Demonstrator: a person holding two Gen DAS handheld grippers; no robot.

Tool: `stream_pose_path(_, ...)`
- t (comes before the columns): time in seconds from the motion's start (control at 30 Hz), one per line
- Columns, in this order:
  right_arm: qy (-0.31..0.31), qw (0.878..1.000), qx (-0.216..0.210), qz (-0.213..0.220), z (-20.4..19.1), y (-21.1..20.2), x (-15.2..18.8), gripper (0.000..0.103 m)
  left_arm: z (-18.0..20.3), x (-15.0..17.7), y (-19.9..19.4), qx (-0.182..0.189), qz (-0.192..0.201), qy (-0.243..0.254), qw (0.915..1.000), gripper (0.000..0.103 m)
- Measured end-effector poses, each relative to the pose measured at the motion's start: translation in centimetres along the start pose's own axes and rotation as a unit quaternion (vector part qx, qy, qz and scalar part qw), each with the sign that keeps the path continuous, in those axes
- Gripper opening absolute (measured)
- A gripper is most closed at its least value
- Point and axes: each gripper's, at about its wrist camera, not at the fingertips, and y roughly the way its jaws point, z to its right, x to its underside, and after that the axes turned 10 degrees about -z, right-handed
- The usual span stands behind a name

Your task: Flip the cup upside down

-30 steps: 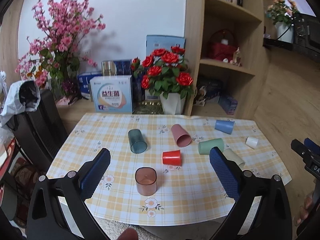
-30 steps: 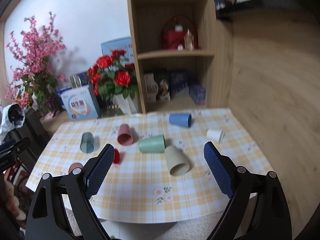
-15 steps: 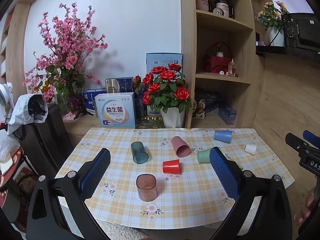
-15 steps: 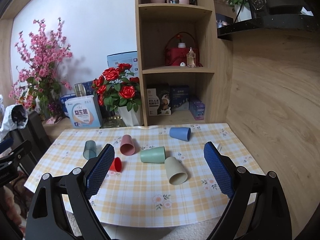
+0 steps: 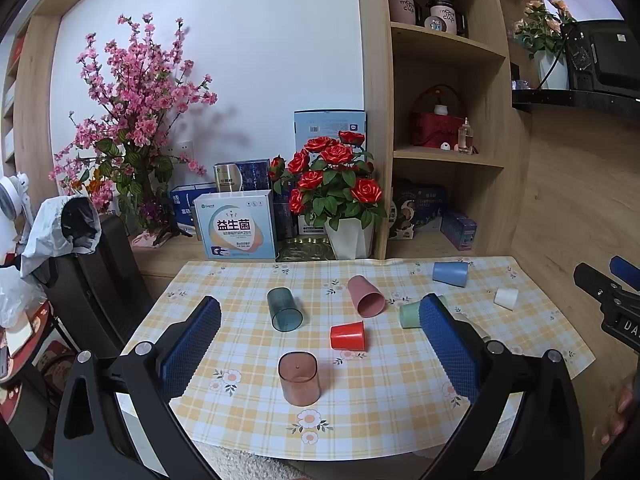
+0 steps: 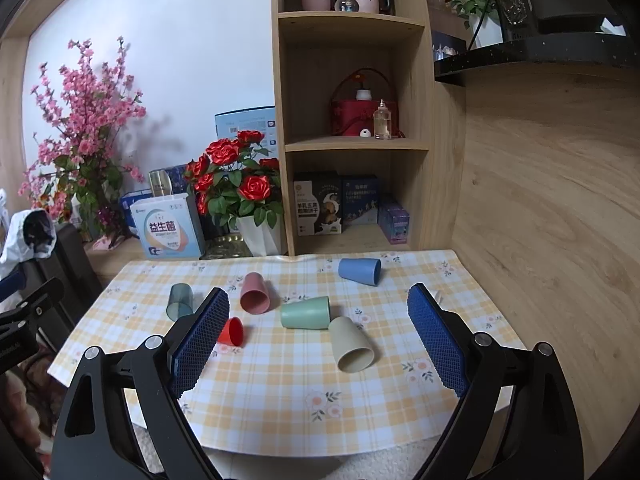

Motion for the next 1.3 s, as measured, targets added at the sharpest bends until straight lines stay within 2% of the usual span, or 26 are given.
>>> stream_pose_path(0.73,0.001,1.000,0.001,0.000,0.12,0.02,0.07,0.088,-0.06,0.04,0.15,-0.003,-0.004,0.000,1.0000,0.097)
stream_pose_path(1.0,0.001,1.000,0.002,0.000,0.13,-0.02,0.06,0.088,0.07,0.25,-0.19,-0.003,0.011,0.006,0.9999,0.097)
stream_pose_path(1.3,0.001,1.000,0.002,-0.003,0.10,0.10,0.07,0.088,0.21,0.36,-0.20,0.003,0.010,0.007,0.9999,0.097)
